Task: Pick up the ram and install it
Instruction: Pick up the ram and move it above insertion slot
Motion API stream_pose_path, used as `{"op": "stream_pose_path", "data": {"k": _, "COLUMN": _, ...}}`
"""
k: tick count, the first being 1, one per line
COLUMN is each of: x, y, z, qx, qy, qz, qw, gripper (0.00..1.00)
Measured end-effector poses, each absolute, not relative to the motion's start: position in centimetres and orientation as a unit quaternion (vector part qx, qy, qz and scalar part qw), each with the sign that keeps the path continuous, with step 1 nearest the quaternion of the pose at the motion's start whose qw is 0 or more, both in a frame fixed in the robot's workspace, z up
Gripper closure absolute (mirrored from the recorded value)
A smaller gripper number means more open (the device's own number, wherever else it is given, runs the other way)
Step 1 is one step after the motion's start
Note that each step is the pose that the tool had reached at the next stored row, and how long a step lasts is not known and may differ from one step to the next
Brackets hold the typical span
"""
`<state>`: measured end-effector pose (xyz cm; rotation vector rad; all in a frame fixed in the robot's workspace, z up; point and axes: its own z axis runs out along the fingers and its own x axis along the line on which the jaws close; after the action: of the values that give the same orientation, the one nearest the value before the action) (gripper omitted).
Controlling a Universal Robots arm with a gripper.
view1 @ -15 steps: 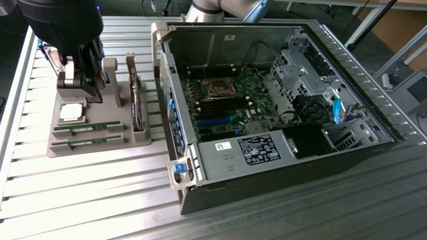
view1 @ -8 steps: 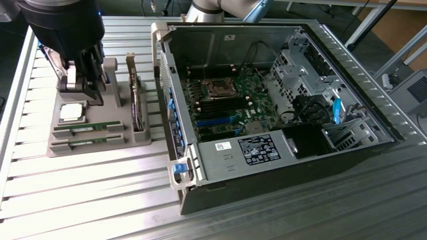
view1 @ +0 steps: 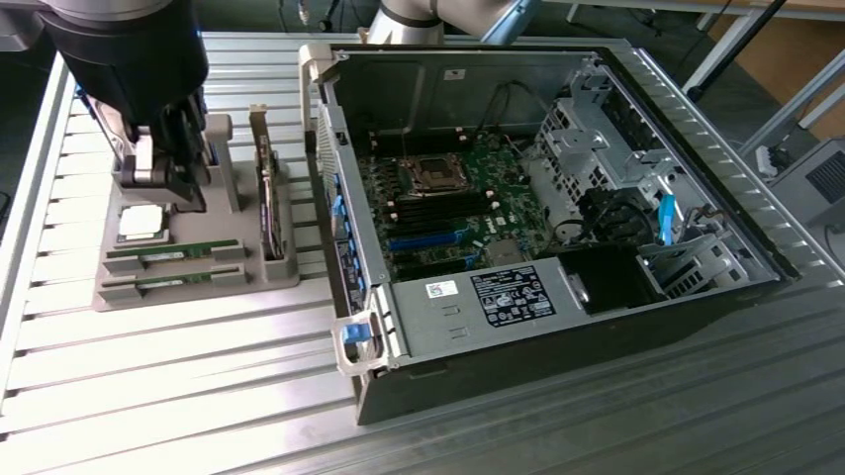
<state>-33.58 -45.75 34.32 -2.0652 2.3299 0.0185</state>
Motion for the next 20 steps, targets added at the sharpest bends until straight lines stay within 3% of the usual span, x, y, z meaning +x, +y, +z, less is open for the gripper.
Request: {"op": "stream_pose_path", "data": {"k": 20, "x": -33.58, "y": -45.84, "z": 33.32, "qx": -0.663, "qy": 0.748, "qz": 0.006, "qw": 0.014, "gripper": 0.65}}
